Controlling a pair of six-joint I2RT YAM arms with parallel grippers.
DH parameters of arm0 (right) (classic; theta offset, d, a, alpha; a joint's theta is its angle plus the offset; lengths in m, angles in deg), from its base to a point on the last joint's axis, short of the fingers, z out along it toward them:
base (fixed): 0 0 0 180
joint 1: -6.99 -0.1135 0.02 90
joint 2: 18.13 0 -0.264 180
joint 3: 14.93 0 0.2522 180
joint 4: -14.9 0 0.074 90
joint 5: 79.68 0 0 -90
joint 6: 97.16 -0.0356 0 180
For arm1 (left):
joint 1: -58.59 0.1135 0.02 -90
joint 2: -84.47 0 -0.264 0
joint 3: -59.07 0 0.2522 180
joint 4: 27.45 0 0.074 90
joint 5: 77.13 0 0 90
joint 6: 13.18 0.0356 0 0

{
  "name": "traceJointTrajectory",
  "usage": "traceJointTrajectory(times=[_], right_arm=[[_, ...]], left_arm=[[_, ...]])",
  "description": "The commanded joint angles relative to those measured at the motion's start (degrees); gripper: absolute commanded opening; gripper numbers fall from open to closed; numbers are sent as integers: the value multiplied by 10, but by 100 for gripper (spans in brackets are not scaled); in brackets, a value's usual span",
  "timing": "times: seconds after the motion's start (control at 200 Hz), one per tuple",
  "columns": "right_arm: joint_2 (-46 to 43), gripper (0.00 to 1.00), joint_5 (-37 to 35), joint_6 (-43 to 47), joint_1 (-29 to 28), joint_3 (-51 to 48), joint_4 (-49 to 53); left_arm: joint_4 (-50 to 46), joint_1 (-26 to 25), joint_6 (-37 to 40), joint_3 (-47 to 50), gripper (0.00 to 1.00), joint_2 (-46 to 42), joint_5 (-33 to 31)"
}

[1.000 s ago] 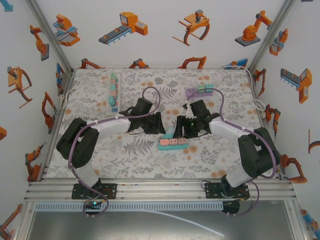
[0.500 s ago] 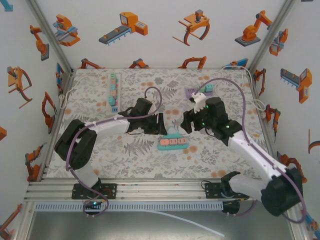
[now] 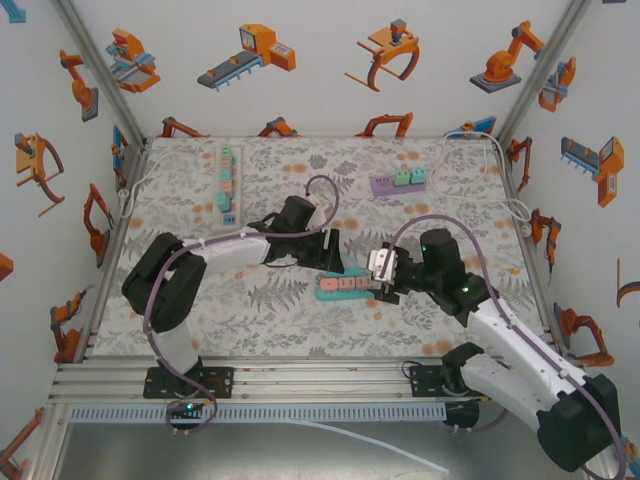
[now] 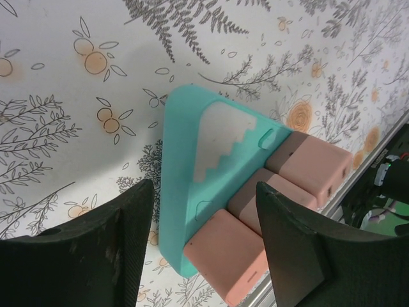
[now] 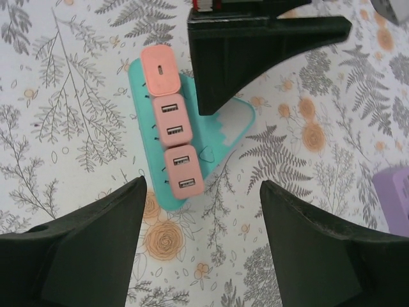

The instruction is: Pull the plug off the socket

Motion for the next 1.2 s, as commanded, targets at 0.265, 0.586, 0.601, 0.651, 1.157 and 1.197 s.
traceJointTrajectory(times=[0.265,0.586,0.601,0.651,1.157,1.197], right_arm=[[124,60,0,110,-28,22,-21],[192,35,13,117,-29,28,-54],[193,35,15,116,-29,28,-56],[198,32,25,111,-30,28,-67],[253,19,61,-17,-66,59,-190],[255,19,71,-17,-66,63,-184]], left_arm=[[-22,-1,17,-13,62,23,35],[-55,-5,33,-10,58,40,20],[-58,-5,34,-10,58,42,18],[-65,-6,35,-9,56,44,15],[-160,-35,8,19,44,83,-127],[-167,-35,7,20,44,87,-132]])
